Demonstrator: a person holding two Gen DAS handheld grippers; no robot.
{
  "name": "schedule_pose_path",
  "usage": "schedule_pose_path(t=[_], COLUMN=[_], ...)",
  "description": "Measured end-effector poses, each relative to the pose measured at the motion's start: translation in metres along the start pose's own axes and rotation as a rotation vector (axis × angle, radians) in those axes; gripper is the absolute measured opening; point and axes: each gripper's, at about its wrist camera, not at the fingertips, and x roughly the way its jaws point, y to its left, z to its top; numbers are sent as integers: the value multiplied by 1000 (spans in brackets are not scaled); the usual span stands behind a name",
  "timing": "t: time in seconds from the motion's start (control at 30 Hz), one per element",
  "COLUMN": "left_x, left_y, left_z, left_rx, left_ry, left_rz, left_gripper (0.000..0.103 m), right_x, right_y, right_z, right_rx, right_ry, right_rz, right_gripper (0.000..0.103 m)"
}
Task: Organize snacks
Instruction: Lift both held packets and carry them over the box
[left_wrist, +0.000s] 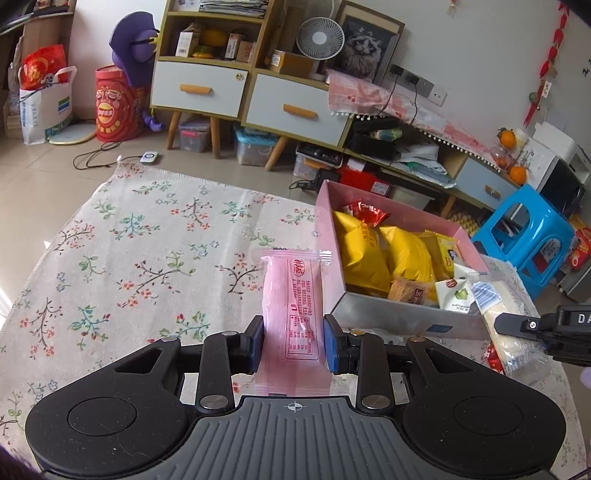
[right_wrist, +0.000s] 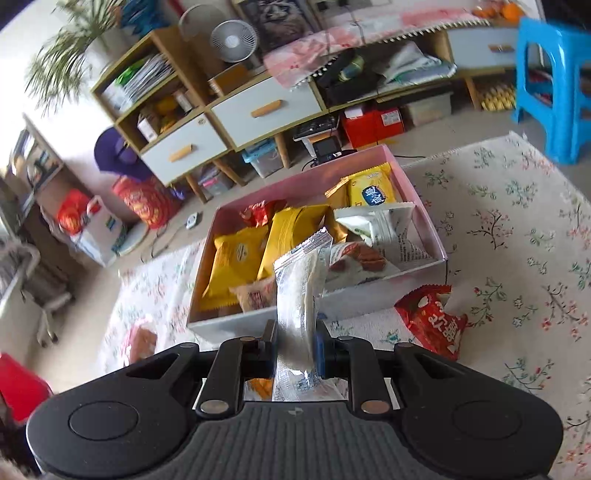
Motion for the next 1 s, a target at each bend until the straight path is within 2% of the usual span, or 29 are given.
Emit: schedule_pose_path(t=[0.33,0.47,0.63,0.8,1.0], left_x=[10,27,51,71,93], left_y=[-22,-41,-67,-84,-90], left_z=[27,35,38,42,44], left_rx=[-6,6,50,82,69], left_ry=[-62,-55,-47,-62,-60], left_rz=[-55,-91,-121,-127,-115], left_gripper=[30,30,30,30,30], right_x=[3,9,19,35,49], right_y=[-29,-34,-32,-43,-57], right_z=[24,30,46,56,61], right_rx=[161,203,161,184,164], right_ry=[-62,-63,-83,-92,-112], right_rz=[82,86,82,104,69], right_gripper=[7,7,7,7,8])
